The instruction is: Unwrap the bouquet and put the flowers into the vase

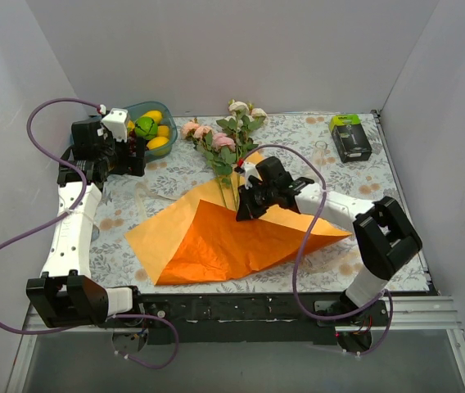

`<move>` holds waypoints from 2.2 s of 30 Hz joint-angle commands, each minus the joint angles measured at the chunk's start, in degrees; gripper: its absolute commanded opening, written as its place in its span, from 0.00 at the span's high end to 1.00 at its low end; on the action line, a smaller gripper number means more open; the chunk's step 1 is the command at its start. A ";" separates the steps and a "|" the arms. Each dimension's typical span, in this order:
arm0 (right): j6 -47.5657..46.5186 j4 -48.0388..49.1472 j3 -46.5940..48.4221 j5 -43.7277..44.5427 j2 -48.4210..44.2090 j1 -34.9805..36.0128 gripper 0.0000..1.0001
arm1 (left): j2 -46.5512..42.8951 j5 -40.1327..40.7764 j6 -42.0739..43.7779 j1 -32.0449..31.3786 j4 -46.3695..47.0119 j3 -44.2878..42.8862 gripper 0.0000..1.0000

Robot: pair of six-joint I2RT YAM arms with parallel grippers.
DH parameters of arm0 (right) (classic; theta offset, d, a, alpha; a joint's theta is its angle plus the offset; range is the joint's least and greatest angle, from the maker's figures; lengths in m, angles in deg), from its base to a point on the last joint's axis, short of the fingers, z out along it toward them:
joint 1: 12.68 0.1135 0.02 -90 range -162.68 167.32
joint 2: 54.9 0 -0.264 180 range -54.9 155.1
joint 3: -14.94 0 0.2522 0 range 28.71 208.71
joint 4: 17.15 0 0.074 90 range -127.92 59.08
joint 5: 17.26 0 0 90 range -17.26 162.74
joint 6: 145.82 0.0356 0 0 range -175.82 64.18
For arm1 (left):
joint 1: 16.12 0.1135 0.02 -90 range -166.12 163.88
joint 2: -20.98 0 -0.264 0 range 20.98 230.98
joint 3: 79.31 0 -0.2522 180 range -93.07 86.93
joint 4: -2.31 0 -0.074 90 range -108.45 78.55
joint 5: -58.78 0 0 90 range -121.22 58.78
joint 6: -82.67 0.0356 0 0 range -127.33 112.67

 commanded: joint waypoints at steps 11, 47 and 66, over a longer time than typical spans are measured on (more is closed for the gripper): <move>3.23 4.69 -13.07 -3.70 -30.99 3.53 0.97 | -0.88 0.60 0.05 0.32 1.35 -0.65 0.02; 11.15 -19.55 -8.54 0.17 -53.26 36.59 0.33 | 2.11 0.60 -1.71 0.23 -0.67 -5.13 0.02; 0.34 -22.45 21.61 28.57 -4.40 9.70 0.47 | 0.44 -0.02 -2.24 0.23 -0.85 -2.42 0.02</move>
